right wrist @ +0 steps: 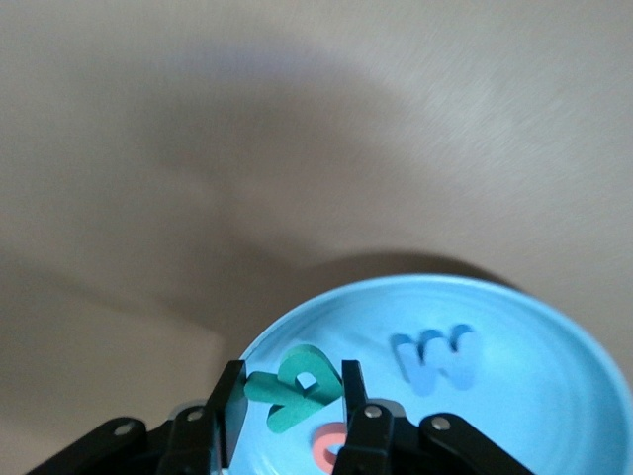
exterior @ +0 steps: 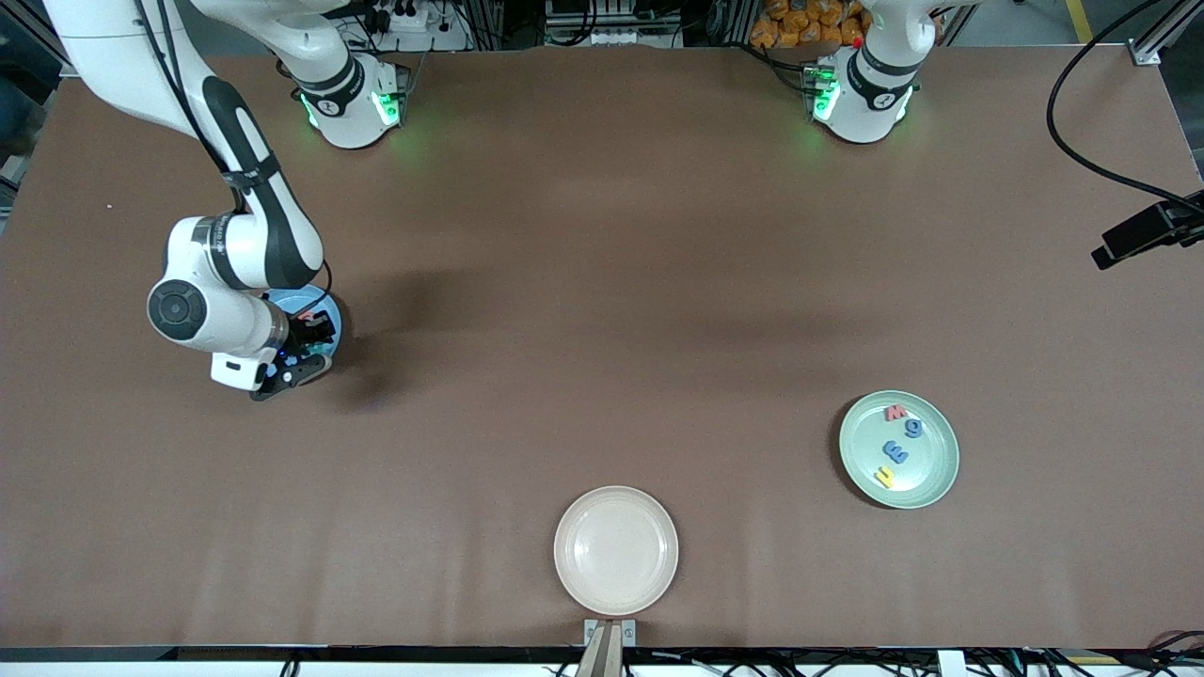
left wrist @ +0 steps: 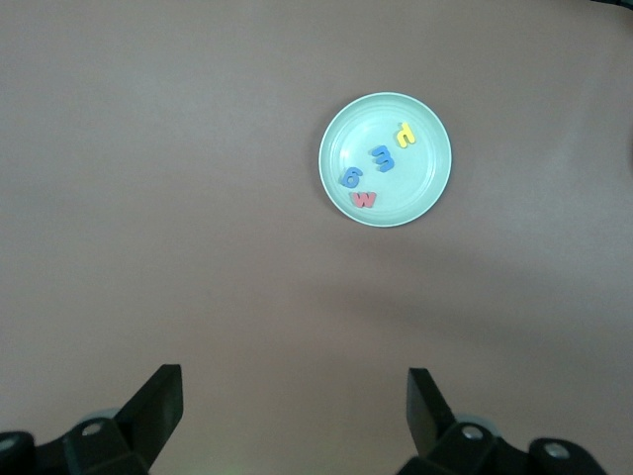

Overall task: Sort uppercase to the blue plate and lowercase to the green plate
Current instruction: 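Lower the teal R onto the blue plate and open the right gripper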

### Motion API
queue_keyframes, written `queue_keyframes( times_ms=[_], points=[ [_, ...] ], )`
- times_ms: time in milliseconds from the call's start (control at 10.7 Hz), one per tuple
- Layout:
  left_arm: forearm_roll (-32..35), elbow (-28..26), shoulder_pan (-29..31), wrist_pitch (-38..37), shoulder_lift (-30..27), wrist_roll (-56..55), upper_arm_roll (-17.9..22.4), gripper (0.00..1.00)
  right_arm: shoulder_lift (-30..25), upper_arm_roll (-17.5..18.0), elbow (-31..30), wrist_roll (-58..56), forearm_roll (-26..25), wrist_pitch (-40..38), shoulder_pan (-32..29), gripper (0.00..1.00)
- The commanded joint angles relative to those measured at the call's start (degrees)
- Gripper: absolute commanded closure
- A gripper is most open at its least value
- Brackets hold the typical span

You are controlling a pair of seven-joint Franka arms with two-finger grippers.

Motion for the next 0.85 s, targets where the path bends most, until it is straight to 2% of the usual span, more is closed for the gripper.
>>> queue_keyframes(
  times_ms=[0, 188, 376, 751],
  points=[
    [-0.86, -0.75, -0.12, -0.23, -1.44, 1.27, 0.45, 0.0, -1.22, 0.35, -3.04, -1.53, 1.76, 1.79, -0.24, 0.52],
    [-0.69, -0.75, -0.12, -0.23, -1.36, 1.18, 0.45, 0.0, -1.22, 0.35, -2.87, -1.53, 1.76, 1.27, -0.24, 0.24],
    [-0.95, -0.75, -0.21, -0.23, -1.53, 1.27, 0.45, 0.0, -1.75, 0.44, -2.08, -1.1, 1.76, 0.22, 0.02, 0.22],
    [-1.13, -0.75, -0.12, -0.23, -1.44, 1.27, -0.25, 0.0, -4.73, 0.53, 6.85, 6.19, 1.59, -10.56, 0.29, 0.22]
  ],
)
